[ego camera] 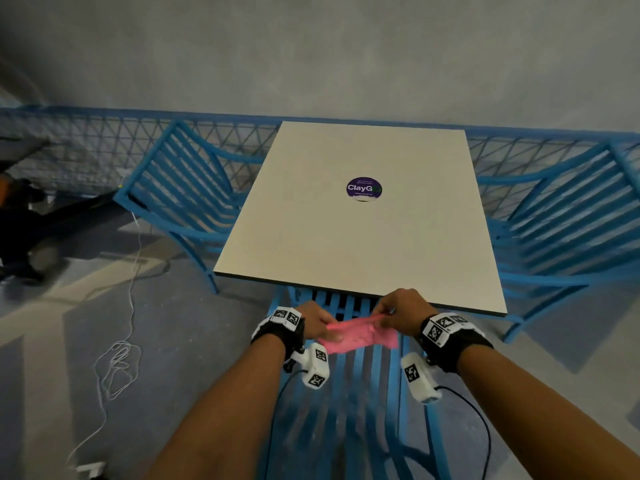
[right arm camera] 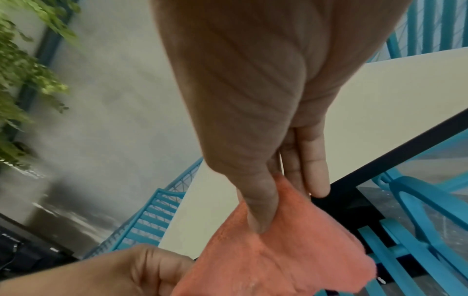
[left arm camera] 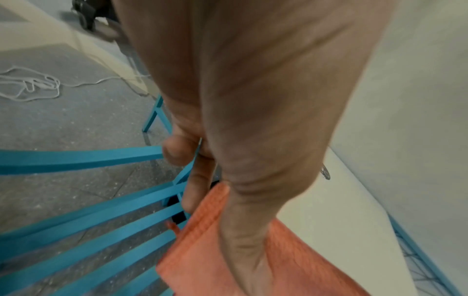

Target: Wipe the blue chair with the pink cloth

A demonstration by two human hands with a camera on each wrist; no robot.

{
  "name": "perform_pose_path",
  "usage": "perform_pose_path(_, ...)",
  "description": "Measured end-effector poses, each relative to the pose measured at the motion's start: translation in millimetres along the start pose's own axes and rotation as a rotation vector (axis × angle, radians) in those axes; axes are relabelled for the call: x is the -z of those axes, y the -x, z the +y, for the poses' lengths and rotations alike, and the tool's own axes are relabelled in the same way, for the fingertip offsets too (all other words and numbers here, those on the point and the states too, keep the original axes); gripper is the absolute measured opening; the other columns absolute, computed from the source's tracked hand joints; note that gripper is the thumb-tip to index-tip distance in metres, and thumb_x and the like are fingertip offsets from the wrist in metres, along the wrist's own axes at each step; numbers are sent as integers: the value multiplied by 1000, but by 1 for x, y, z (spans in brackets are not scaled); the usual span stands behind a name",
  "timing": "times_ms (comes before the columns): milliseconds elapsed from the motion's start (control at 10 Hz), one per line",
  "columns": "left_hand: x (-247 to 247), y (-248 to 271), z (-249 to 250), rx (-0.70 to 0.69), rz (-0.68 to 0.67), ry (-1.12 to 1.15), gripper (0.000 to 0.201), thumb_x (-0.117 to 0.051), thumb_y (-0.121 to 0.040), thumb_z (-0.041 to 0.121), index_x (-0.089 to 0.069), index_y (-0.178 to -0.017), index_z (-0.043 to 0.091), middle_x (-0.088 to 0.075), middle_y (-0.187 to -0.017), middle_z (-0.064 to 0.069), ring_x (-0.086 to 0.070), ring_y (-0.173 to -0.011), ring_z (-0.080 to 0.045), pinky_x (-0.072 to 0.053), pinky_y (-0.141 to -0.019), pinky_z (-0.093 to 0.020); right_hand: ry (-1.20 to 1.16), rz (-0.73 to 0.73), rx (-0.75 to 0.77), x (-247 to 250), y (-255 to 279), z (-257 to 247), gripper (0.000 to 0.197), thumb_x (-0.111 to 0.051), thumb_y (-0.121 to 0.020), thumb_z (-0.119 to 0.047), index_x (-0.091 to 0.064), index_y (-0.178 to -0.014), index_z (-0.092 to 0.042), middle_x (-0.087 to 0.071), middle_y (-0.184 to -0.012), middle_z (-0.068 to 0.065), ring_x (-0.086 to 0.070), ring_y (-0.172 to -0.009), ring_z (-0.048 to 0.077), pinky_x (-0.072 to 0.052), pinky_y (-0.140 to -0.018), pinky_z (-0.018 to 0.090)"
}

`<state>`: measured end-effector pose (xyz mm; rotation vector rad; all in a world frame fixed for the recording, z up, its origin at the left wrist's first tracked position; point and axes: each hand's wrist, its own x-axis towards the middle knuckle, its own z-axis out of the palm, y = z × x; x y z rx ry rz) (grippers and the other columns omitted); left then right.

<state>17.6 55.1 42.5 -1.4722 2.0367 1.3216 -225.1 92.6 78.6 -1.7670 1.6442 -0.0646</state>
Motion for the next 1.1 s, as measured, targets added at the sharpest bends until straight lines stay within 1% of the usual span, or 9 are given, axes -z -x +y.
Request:
perform_pose_path(100, 21, -31, 4, 77, 37, -26, 27, -71, -92, 21, -78, -117, 30, -74, -97, 5, -67, -83, -16, -54, -75, -32, 20, -11, -34, 9, -31, 11, 13, -74, -75, -25, -78, -87, -27, -76, -86, -5, -65, -78, 8, -49, -68, 21)
perform_pose_path(200, 44, -62, 7, 149, 169, -32, 35, -63, -83, 9, -83, -97, 34, -81, -95, 0, -75, -81, -19, -60, -66, -29, 28, -19, -53, 17, -63, 22, 14, -73, -72, -25, -77, -85, -28, -76, -85, -3, -68, -81, 13, -57, -72, 30)
perform_pose_path(300, 67, -85, 18, 157, 319, 6, 31, -73, -76, 10, -84, -96, 32, -81, -88, 5, -75, -75, -13, -63, -66, -25, -4, 110, -64, 24, -89, 29, 15, -71, -75, -25, -78, -87, -27, -75, -85, -2, -68, -80, 16, -57, -71, 33)
perform_pose_path(400, 84, -101, 27, 118, 488, 60, 25, -79, -80, 14, -84, -99, 28, -81, -95, 3, -75, -84, -16, -63, -78, -29, 105, 370, 0, 24, -108, 33, 15, -67, -81, -25, -77, -91, -24, -70, -89, 4, -64, -83, 25, -53, -66, 34)
perform_pose_path(500, 80, -118, 31, 104, 656, 4, 28, -70, -90, 11, -81, -112, 24, -79, -109, -3, -73, -99, -25, -58, -85, -29, 213, 485, 65, 18, -123, 40, 13, -67, -81, -17, -74, -93, -17, -64, -88, 6, -60, -83, 30, -51, -56, 34)
perform_pose_path(600, 54, -130, 23, 97, 639, -63, 44, -59, -92, 0, -74, -125, 24, -69, -131, -3, -64, -120, -27, -52, -99, -33, 273, 435, 72, 0, -128, 52, 18, -68, -78, -5, -73, -93, -13, -64, -95, 10, -60, -85, 32, -52, -52, 37)
perform_pose_path(700, 20, -134, 4, 131, 476, -142, 64, -53, -91, -7, -61, -141, 32, -47, -157, -2, -46, -140, -29, -45, -112, -41, 308, 308, 61, -22, -121, 65, 28, -65, -77, -1, -73, -99, -17, -64, -104, 8, -59, -92, 30, -56, -61, 39)
perform_pose_path(900, 9, -121, 0, 105, 478, -155, 69, -61, -88, -1, -53, -148, 33, -24, -168, -1, -42, -140, -28, -50, -105, -37, 238, 296, 41, -26, -100, 71, 33, -64, -77, -7, -68, -104, -25, -64, -107, 0, -57, -95, 23, -53, -64, 35)
perform_pose_path(1100, 29, -90, 16, 89, 572, -79, 50, -60, -94, 16, -57, -143, 28, -42, -160, -2, -44, -141, -28, -34, -117, -37, 176, 411, 29, 9, -66, 51, 32, -65, -82, -15, -66, -113, -22, -63, -110, 2, -56, -105, 24, -53, -73, 36)
